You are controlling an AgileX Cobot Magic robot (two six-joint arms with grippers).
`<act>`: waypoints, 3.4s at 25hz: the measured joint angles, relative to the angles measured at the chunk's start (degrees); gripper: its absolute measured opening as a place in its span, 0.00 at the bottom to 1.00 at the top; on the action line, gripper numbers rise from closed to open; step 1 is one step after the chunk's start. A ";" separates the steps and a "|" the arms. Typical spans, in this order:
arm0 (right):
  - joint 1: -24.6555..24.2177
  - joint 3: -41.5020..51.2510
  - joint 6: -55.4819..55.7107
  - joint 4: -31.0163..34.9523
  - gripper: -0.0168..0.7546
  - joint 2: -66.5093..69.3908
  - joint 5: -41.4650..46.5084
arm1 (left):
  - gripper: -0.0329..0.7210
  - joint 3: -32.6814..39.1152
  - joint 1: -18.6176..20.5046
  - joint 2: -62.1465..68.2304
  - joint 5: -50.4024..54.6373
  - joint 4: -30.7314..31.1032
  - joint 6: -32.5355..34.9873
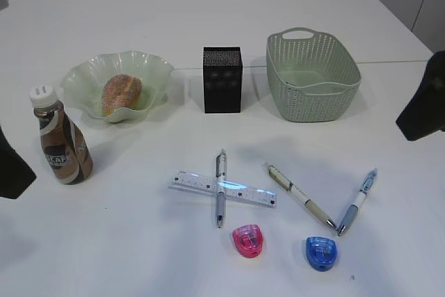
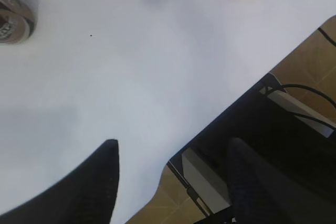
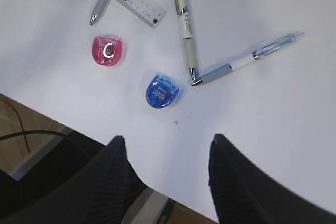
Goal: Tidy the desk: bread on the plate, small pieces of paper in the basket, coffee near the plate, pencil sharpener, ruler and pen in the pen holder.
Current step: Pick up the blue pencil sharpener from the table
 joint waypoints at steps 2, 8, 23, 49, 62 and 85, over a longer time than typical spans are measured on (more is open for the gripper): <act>1.82 0.00 0.00 -0.12 0.55 2.79 -0.20 | 0.64 0.00 0.00 -0.65 0.22 0.76 0.00; 5.74 0.00 12.33 -4.12 0.55 9.53 -0.53 | 0.64 0.00 0.00 -2.43 0.42 2.67 -0.70; 6.08 5.13 27.80 2.02 0.55 18.08 -9.48 | 0.64 0.00 0.00 -4.76 0.55 6.06 -1.73; 15.50 15.62 38.22 -3.09 0.55 23.85 -25.32 | 0.64 0.00 0.00 -6.85 0.80 6.95 -2.16; 15.63 15.24 44.61 -5.68 0.60 24.63 -27.88 | 0.63 0.00 0.00 -7.49 0.80 6.95 -2.37; 15.63 15.24 46.53 -7.31 0.69 28.23 -30.12 | 0.62 0.00 0.00 -7.49 0.80 6.95 -2.45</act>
